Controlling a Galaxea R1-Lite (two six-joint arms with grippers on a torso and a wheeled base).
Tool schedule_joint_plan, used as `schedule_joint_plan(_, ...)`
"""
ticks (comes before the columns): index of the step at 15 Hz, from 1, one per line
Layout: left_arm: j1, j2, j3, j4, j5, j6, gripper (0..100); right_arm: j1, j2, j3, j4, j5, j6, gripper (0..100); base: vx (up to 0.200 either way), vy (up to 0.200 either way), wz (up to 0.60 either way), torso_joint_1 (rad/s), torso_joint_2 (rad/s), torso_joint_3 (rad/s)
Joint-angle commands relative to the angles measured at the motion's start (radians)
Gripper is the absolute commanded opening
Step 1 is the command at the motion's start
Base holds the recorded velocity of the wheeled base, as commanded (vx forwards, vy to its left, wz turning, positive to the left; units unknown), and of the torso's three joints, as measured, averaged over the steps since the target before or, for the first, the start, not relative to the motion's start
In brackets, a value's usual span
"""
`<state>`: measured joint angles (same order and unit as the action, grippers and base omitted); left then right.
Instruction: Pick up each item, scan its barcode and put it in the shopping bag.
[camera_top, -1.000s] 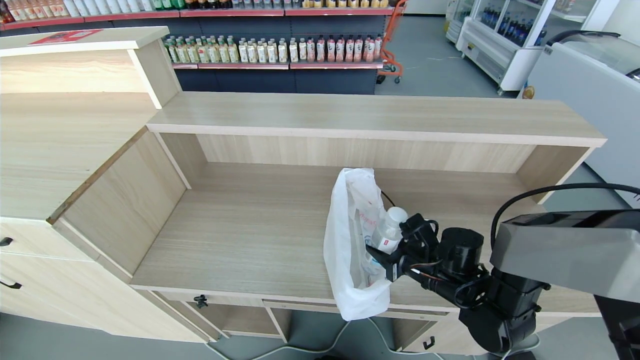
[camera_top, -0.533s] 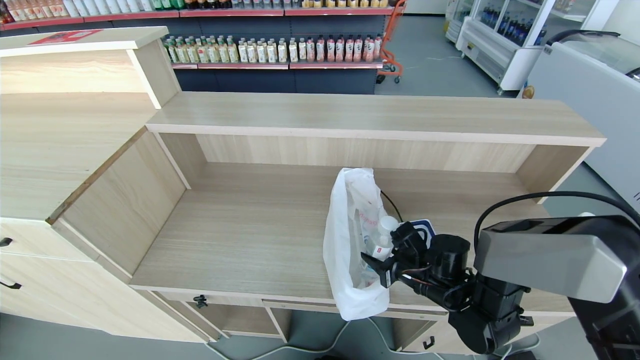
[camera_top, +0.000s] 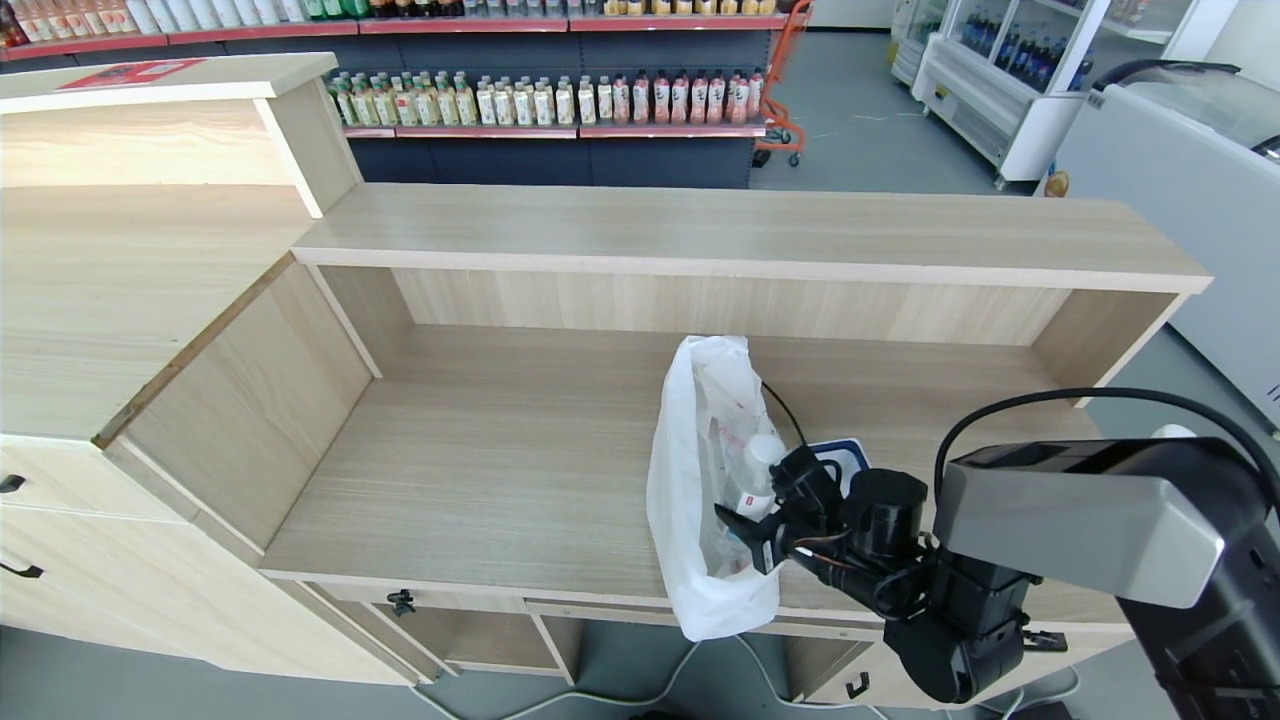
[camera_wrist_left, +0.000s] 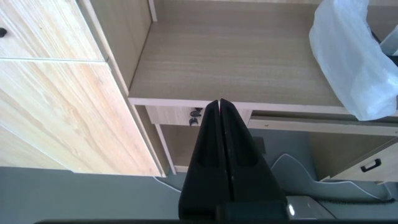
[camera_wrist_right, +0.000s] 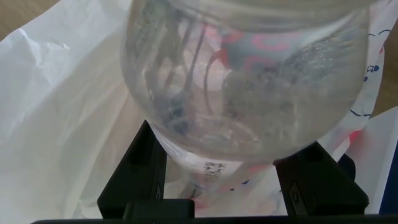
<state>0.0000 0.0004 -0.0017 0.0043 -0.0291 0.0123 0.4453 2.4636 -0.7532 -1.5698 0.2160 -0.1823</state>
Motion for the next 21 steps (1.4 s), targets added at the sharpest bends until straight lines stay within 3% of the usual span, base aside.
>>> schedule_joint_plan(1, 0.000, 0.000, 0.000, 0.000, 0.000, 0.000, 0, 0.001, 0.006, -0.005, -0.001, 0.000, -0.002, 0, 0.000, 0.000, 0.00, 0.000, 0.00, 0.000)
schedule_joint_plan(3, 0.000, 0.000, 0.000, 0.000, 0.000, 0.000, 0, 0.001, 0.008, -0.005, -0.001, 0.000, -0.005, 0, 0.000, 0.000, 0.00, 0.000, 0.00, 0.000)
schedule_joint_plan(4, 0.000, 0.000, 0.000, 0.000, 0.000, 0.000, 0, 0.001, 0.008, -0.005, -0.001, 0.000, -0.009, 100, 0.000, 0.000, 0.00, 0.000, 0.00, 0.000)
schedule_joint_plan(9, 0.000, 0.000, 0.000, 0.000, 0.000, 0.000, 0, 0.000, -0.051, -0.006, -0.001, 0.005, 0.009, 100, 0.000, 0.000, 0.00, 0.000, 0.00, 0.000)
schedule_joint_plan(11, 0.000, 0.000, 0.000, 0.000, 0.000, 0.000, 0, -0.008, -0.127, -0.002, 0.008, 0.014, 0.078, 100, 0.000, 0.000, 0.00, 0.000, 0.00, 0.000)
schedule_joint_plan(16, 0.000, 0.000, 0.000, 0.000, 0.000, 0.000, 0, -0.022, -0.431, 0.014, 0.214, 0.013, 0.198, 100, 0.000, 0.000, 0.00, 0.000, 0.00, 0.000)
schedule_joint_plan(21, 0.000, 0.000, 0.000, 0.000, 0.000, 0.000, 0, -0.186, -0.867, 0.198, 0.444, 0.005, 0.172, 100, 0.000, 0.000, 0.00, 0.000, 0.00, 0.000)
